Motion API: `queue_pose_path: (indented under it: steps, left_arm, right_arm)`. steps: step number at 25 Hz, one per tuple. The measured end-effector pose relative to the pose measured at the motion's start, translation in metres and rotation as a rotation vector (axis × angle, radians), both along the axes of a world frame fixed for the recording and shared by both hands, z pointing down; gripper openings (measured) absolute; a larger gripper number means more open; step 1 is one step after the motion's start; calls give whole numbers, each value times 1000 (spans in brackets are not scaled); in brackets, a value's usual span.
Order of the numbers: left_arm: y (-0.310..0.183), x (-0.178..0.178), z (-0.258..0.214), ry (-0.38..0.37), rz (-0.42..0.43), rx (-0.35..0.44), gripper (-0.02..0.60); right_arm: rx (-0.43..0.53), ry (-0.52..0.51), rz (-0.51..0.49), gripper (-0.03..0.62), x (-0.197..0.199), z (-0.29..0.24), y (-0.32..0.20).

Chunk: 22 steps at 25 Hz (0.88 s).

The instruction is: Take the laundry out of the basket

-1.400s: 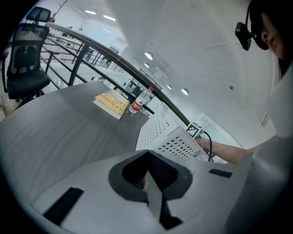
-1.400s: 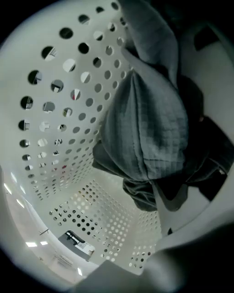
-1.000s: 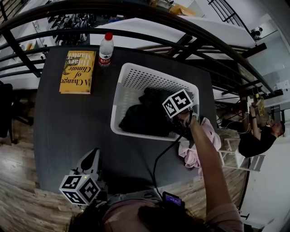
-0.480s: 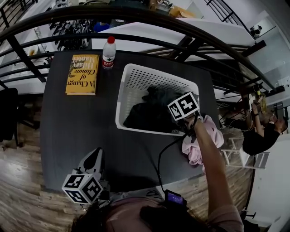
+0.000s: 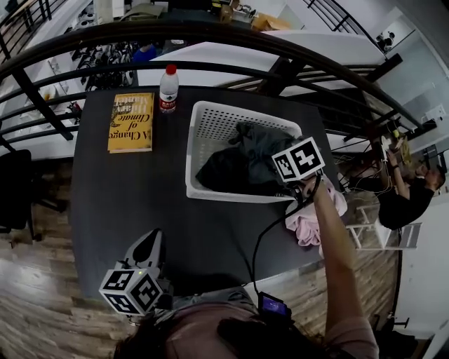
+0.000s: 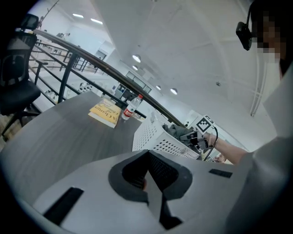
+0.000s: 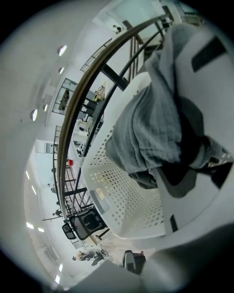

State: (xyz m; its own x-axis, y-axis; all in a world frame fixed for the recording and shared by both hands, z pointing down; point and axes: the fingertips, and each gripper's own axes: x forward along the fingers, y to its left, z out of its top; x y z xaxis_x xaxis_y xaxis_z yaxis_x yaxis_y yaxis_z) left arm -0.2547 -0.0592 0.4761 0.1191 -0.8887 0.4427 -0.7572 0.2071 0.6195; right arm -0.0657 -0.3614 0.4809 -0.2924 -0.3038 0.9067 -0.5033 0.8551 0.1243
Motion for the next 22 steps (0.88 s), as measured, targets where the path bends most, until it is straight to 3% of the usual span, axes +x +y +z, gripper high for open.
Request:
queue_pose_path:
  steps: [13,22]
  left_arm:
    - [18,-15,-17,-20,61,53,-3]
    - [25,5,-30,-39,50,80,-3]
  right_arm:
    - [141,-71,72,143,1,-69,18]
    - [239,-160,30,143,8,-124,37]
